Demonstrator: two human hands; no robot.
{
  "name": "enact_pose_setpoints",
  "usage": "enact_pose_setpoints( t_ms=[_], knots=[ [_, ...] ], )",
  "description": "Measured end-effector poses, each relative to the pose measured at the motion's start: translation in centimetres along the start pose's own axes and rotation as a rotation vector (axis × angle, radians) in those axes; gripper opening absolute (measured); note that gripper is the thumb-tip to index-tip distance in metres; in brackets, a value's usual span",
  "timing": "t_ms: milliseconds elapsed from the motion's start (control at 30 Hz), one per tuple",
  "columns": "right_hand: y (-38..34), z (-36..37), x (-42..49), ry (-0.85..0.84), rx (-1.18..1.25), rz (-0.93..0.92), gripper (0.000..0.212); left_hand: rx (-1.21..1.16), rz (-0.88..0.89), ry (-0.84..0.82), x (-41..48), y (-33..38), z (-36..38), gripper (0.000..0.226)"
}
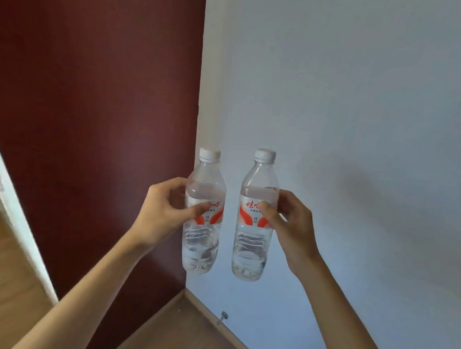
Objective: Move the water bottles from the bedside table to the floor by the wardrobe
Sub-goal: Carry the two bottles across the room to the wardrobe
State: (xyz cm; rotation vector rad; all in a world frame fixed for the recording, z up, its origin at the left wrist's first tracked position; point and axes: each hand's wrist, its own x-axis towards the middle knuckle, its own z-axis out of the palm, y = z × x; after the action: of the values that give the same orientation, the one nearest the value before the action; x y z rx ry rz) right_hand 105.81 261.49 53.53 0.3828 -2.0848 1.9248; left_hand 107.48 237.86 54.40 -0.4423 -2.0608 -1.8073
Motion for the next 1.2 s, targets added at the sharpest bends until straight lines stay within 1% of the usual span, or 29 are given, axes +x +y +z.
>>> enact_pose_setpoints(
  t_ms=[67, 133, 300, 433, 533, 633, 900, 1067, 1200],
  knots=[
    [0.5, 1.5, 0.8, -0.051, 0.017, -0.025, 0.036, 0.029, -0.009, 0.048, -0.7, 0.0, -1.2, 0.037],
    [1.0, 3.3, 1.6, -0.101, 0.040, -0.040, 0.039, 0.059, -0.012, 0.108, -1.0, -0.1, -2.6, 0.037],
    [2.4, 8.1, 3.7, -0.240, 0.068, -0.068, 0.034, 0.123, -0.023, 0.244, -1.2, -1.0, -6.4, 0.033],
    [3.6, 11.8, 5.8, -0.327, 0.108, -0.089, 0.030, 0.180, -0.037, 0.293, -0.3, -2.5, -9.2, 0.033],
    [4.3, 14.6, 7.6, -0.361, 0.138, -0.094, 0.026, 0.251, -0.040, 0.311, 0.9, -3.5, -11.4, 0.034],
    [5.0, 17.2, 9.5, -0.385, 0.138, -0.102, 0.023, 0.262, -0.044, 0.341, 2.1, -4.5, -13.6, 0.036],
    [7.0, 22.6, 13.1, -0.432, 0.140, -0.100, 0.029, 0.292, -0.075, 0.376, 4.2, -7.7, -17.9, 0.038],
    [8.7, 25.0, 14.8, -0.478, 0.161, -0.055, 0.031, 0.288, -0.115, 0.425, 4.4, -9.5, -19.6, 0.040],
    [10.0, 27.1, 16.0, -0.528, 0.180, -0.035, 0.033, 0.320, -0.152, 0.479, 4.4, -11.0, -20.9, 0.037]
  ],
)
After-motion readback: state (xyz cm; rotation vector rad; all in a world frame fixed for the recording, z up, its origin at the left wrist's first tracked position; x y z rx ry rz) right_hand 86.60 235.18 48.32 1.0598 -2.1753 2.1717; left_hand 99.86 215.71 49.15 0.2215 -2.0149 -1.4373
